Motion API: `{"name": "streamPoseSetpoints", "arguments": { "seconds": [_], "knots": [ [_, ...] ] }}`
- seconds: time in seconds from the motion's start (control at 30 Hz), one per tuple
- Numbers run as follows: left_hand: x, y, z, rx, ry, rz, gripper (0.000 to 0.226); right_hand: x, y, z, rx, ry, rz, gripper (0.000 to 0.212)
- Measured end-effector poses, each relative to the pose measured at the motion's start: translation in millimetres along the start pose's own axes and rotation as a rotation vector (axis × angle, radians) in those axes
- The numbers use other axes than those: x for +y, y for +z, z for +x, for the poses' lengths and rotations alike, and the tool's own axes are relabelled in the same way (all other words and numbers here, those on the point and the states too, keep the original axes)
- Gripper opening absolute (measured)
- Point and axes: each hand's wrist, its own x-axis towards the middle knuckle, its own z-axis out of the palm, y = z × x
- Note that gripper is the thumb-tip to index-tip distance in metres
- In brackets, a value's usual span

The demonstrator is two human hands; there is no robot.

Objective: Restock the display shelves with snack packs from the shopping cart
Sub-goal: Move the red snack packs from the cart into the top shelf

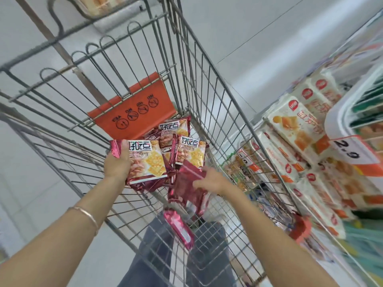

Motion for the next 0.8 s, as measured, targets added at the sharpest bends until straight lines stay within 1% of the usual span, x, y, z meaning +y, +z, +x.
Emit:
{"name": "streamPoseSetpoints", "arguments": {
  "seconds": [0.03,0.13,0.2,0.23,0.3,0.33,0.37,0.4,0.43,0.47,0.5,0.53,0.6,0.67,0.7,0.73,0.77,0.8],
  "knots": [
    [1.5,2.2,-2.1,-0.009,0.003,0.000,0.043,-7.9,-16.7,-10.2,0.062,-0.013,0.008,0.036],
    [7.4,11.9,-15.4,-0.066,-0.012,-0.011,0.052,-40.9,-38.0,-34.2,0.348,-0.092,-0.032,0.044],
    [10.0,22.3,-23.9,-0.158,-0.043,-0.045,0.076,-68.5,-27.6,-42.2,0.509,-0.177,-0.060,0.049],
    [11.7,27.5,-27.1,-0.205,-0.065,-0.063,0.085,-79.6,-16.7,-44.2,0.545,-0.234,-0.082,0.052],
    [17.1,32.1,-34.8,-0.227,-0.080,-0.092,0.089,-92.5,9.0,-43.6,0.572,-0.324,-0.215,0.052],
    [18.6,32.5,-36.6,-0.233,-0.098,-0.113,0.094,-93.3,20.5,-42.1,0.574,-0.342,-0.294,0.051],
    [16.3,29.8,-34.4,-0.251,-0.115,-0.143,0.108,-92.3,29.3,-41.8,0.579,-0.357,-0.337,0.052],
    [7.9,26.3,-26.0,-0.256,-0.133,-0.173,0.124,-90.8,35.3,-43.0,0.580,-0.381,-0.331,0.052],
    [-22.5,26.0,6.9,-0.269,-0.170,-0.185,0.134,-87.1,39.6,-42.7,0.582,-0.408,-0.312,0.054],
    [-37.3,24.2,22.4,-0.311,-0.197,-0.199,0.135,-84.2,42.4,-43.6,0.594,-0.437,-0.301,0.057],
    [-32.3,20.2,16.4,-0.367,-0.234,-0.200,0.131,-80.0,46.1,-43.0,0.605,-0.455,-0.290,0.058],
    [-15.2,17.9,-4.2,-0.398,-0.244,-0.190,0.127,-76.5,49.6,-42.4,0.624,-0.466,-0.288,0.058],
    [8.9,19.6,-35.6,-0.404,-0.203,-0.156,0.123,-72.7,54.0,-42.7,0.649,-0.475,-0.288,0.056],
    [10.3,23.2,-39.0,-0.413,-0.180,-0.141,0.137,-70.9,56.9,-44.4,0.649,-0.498,-0.283,0.053],
    [2.0,25.8,-31.1,-0.418,-0.186,-0.133,0.141,-71.3,56.4,-45.7,0.620,-0.505,-0.235,0.050],
    [-10.3,27.7,-20.6,-0.413,-0.179,-0.121,0.142,-73.3,53.2,-47.4,0.585,-0.502,-0.131,0.045],
    [-26.8,28.5,-3.8,-0.426,-0.184,-0.105,0.141,-76.1,47.0,-50.1,0.560,-0.481,0.008,0.040],
    [-22.3,24.9,-6.9,-0.438,-0.213,-0.114,0.135,-78.4,37.7,-51.7,0.575,-0.434,0.139,0.038]
  ]
}}
